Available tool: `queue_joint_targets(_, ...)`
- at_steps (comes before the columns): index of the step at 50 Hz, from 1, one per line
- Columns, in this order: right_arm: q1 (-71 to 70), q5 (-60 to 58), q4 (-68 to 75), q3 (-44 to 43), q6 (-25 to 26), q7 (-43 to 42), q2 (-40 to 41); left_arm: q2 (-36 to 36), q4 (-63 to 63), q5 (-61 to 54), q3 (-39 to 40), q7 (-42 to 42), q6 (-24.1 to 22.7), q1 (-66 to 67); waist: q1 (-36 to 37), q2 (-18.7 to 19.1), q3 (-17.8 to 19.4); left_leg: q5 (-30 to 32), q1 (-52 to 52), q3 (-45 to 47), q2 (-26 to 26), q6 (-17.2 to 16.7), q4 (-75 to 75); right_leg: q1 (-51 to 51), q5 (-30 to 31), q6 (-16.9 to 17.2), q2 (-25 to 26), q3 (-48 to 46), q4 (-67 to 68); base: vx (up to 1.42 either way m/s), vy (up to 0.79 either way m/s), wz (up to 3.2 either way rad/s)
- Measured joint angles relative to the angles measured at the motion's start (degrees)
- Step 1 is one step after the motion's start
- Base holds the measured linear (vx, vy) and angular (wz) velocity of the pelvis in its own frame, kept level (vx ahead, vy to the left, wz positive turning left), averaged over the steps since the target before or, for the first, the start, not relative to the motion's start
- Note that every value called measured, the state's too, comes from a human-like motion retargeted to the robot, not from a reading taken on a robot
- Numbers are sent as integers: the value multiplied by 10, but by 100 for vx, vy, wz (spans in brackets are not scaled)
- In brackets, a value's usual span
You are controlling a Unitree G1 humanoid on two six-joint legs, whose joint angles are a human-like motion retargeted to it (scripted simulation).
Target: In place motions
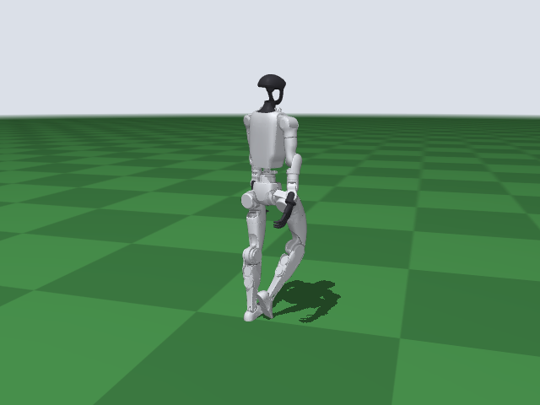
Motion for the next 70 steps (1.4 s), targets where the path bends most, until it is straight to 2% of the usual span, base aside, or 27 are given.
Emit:
queue_joint_targets(2,23,79,0,-25,19,-35,-33,4,-55,-7,-9,-4,-22,-51,-53,19,23,37,-43,-58,-22,18,-10,-154,-59,-20,-58,-28,189,-63,44,112)
queue_joint_targets(4,55,176,0,-49,1,-51,-51,31,-115,5,-34,-34,-28,-95,-112,49,60,44,-66,-14,11,15,2,-257,-97,-5,-84,-41,305,-51,26,164)
queue_joint_targets(6,82,264,0,-67,-18,-56,-57,52,-167,52,-27,-39,-29,-122,-148,63,88,53,-87,-32,27,12,14,-330,-130,-11,-107,-65,372,-33,15,113)
queue_joint_targets(8,112,321,0,-95,-32,-89,-56,55,-204,69,-40,-1,-37,-121,-147,64,86,59,-99,-24,38,5,18,-378,-156,-19,-118,-80,406,0,5,19)
queue_joint_targets(10,144,360,0,-120,-49,-135,-47,46,-226,58,-75,46,-55,-108,-128,67,62,57,-111,-14,48,1,21,-391,-171,-20,-122,-92,403,17,-11,5)
queue_joint_targets(13,163,373,0,-123,-74,-168,-30,36,-235,43,-124,55,-89,-80,-84,52,24,55,-113,-16,38,-1,21,-352,-176,-16,-125,-77,368,11,-14,-28)
queue_joint_targets(17,119,294,0,-98,-84,-114,-19,17,-194,70,-116,14,-86,-38,-44,27,15,45,-67,22,24,-13,-7,-198,-168,8,-98,-41,242,5,-6,-74)
queue_joint_targets(20,66,206,-10,-73,-120,-17,-13,-6,-116,83,-65,3,-63,3,-33,21,-7,33,-48,36,12,-15,-20,-46,-154,12,-68,-25,49,17,1,-80)
queue_joint_targets(23,36,173,-90,-52,-150,72,9,-25,-36,76,-34,-5,-44,50,-14,3,-24,25,-36,23,-27,-2,-23,122,-96,49,-1,73,-253,18,-6,-30)
queue_joint_targets(24,25,169,-119,-44,-160,90,15,-25,-12,75,-31,-12,-39,64,-12,-7,-26,22,-33,14,-45,3,-21,171,-150,60,3,93,-338,16,-16,35)
queue_joint_targets(25,14,166,-147,-36,-171,105,20,-23,10,77,-28,-19,-34,78,-12,-16,-28,19,-32,4,-62,9,-17,213,-246,66,1,101,-411,15,-13,-16)
queue_joint_targets(26,3,158,-171,-18,-181,111,25,-13,31,85,-16,-22,-25,90,3,-32,-33,14,-28,12,-74,10,-18,237,-277,43,-28,1,-447,17,-9,-70)
queue_joint_targets(27,-8,148,-191,-2,-190,112,30,-4,48,94,-5,-22,-14,104,19,-46,-40,10,-27,20,-86,12,-18,252,-291,33,-52,-60,-479,25,-6,-123)
queue_joint_targets(28,-21,132,-204,11,-194,104,35,3,56,102,6,-14,0,122,39,-59,-53,8,-31,28,-96,13,-19,246,-268,48,-64,-45,-502,26,-8,-115)
queue_joint_targets(30,-47,90,-225,20,-199,86,39,2,59,94,13,10,27,153,86,-62,-77,8,-53,48,-91,9,-20,223,-239,64,-62,27,-526,12,-5,-93)
queue_joint_targets(32,-73,55,-251,34,-214,77,35,-2,59,64,41,26,26,169,97,-59,-73,4,-62,59,-78,-4,-22,207,-240,73,-68,-7,-520,-17,-6,-46)
queue_joint_targets(35,-98,35,-284,78,-236,62,31,-3,59,11,85,1,-2,187,69,-53,-39,4,-48,56,-73,-8,-25,202,-249,55,-56,21,-499,-4,-3,9)
queue_joint_targets(40,-75,70,-277,89,-234,32,27,-5,50,-5,102,-11,15,172,29,-44,-30,10,-52,26,-62,-16,-21,219,-257,55,-56,-35,-500,-2,-11,72)
queue_joint_targets(47,-12,107,-134,32,-192,29,26,-11,-22,51,46,-31,-18,152,67,-67,-45,9,-48,12,-67,-24,-22,237,-260,50,-55,-48,-521,9,-11,19)
queue_joint_targets(52,3,118,-41,17,-162,-13,16,-23,-42,62,26,-20,-30,140,63,-58,-52,12,-50,20,-56,-36,-28,230,-263,47,-48,-45,-517,5,-4,-4)
queue_joint_targets(58,21,125,-36,6,-157,-29,8,-21,-49,86,12,-33,-33,143,39,-36,-55,13,-57,19,-41,-45,-22,229,-262,42,-34,-47,-522,6,-5,-7)
queue_joint_targets(63,21,136,-43,5,-158,-28,6,-7,-52,114,2,-32,-29,148,51,-26,-47,12,-66,21,-35,-45,-14,227,-257,35,-25,-53,-526,1,-3,-15)
queue_joint_targets(70,8,145,-62,11,-161,-28,2,0,-69,118,-4,-27,-28,138,73,-24,-11,34,-125,-15,-39,-56,34,234,-266,35,-34,-114,-534,-17,2,85)
